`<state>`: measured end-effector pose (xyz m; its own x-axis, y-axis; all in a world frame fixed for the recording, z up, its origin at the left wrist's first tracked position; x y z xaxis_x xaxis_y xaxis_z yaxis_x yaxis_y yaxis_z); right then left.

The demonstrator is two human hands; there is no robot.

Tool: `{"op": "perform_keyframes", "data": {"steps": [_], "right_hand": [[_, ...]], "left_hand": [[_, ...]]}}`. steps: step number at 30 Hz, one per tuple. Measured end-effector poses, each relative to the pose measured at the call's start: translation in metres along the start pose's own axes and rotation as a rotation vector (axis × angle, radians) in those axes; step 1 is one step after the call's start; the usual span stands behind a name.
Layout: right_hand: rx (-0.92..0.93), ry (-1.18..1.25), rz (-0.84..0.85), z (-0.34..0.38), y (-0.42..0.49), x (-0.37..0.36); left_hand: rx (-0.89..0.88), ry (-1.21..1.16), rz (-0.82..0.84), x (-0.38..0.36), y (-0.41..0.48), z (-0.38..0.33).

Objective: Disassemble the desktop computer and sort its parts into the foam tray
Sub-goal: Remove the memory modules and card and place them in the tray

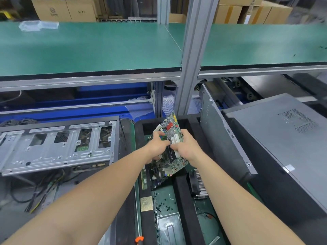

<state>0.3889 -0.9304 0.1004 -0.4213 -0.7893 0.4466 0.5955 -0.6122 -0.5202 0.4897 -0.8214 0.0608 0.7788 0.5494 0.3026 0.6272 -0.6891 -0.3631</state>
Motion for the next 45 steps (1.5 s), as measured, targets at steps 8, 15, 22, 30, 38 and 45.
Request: {"op": "perform_keyframes", "data": {"steps": [8,15,22,30,38,45], "right_hand": [[-0.035,-0.054,0.007,-0.019,0.004,0.004],[-0.013,-0.155,-0.067,-0.024,0.002,0.015],[0.006,-0.278,-0.257,-0.018,-0.016,0.014],[0.238,-0.268,-0.282,0.05,-0.072,0.001],[0.485,-0.254,-0.141,0.105,-0.147,-0.05],[0.488,-0.298,-0.162,0.089,-0.2,-0.085]], "left_hand": [[-0.033,0.052,0.07,-0.018,0.0,0.003],[-0.043,0.132,0.114,-0.029,-0.005,0.002],[-0.134,0.224,0.1,-0.022,-0.023,-0.012],[-0.297,0.191,-0.166,0.043,-0.087,-0.072],[-0.346,0.148,-0.376,0.126,-0.185,-0.074],[-0.532,0.164,-0.498,0.147,-0.268,-0.066]]}}
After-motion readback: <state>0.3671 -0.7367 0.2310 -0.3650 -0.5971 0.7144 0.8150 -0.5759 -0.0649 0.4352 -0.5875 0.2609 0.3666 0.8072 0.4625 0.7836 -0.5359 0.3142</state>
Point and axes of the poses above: each hand's wrist, its own y-axis towards the middle knuckle, its own x-axis out of the back of the hand, z = x × y, the point moved 6 cm from there along y, towards the middle knuckle, and after that the axes turned 13 degrees about -x, right-handed, at the moved point
